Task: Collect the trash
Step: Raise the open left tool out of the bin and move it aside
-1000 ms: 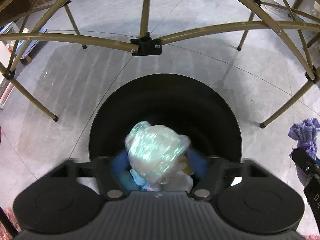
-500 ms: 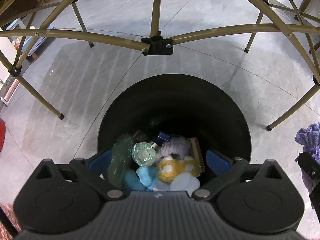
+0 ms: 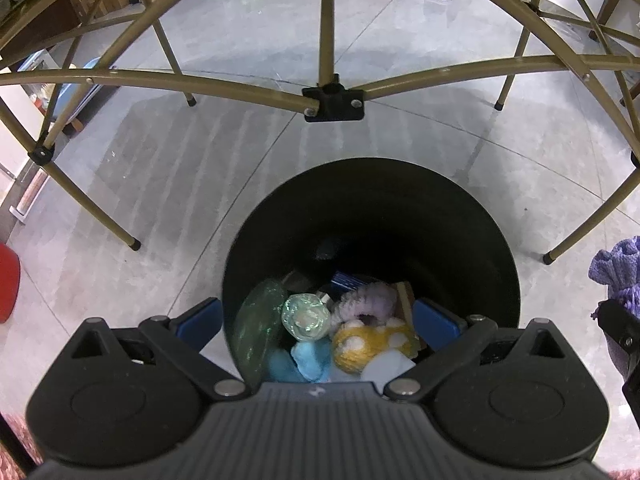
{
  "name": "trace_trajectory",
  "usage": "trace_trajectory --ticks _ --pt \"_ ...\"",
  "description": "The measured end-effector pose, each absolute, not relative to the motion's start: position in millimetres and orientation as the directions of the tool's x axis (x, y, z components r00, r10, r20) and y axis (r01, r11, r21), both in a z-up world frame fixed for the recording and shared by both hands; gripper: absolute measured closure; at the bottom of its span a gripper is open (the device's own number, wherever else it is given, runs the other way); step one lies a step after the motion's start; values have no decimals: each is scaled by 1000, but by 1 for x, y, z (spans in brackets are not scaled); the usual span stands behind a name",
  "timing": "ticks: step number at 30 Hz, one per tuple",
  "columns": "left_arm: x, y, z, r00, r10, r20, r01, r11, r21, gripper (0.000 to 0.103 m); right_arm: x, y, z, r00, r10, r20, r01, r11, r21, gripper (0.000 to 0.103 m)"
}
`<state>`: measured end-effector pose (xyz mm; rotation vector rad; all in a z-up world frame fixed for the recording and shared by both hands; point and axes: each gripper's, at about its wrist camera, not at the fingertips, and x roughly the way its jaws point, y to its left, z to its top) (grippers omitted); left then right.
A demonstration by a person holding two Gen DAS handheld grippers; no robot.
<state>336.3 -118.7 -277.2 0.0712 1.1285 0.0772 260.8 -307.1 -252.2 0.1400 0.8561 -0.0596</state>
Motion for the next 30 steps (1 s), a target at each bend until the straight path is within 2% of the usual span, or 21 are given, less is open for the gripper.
trace_trajectory --ticks 19,30 --pt "329 -54 -257 487 153 -860 -92 988 124 0 275 -243 -239 656 88 -750 -19 995 99 93" --pt "322 -12 -250 503 204 -840 -154 977 145 0 289 -197 -249 611 97 -786 -72 995 66 92"
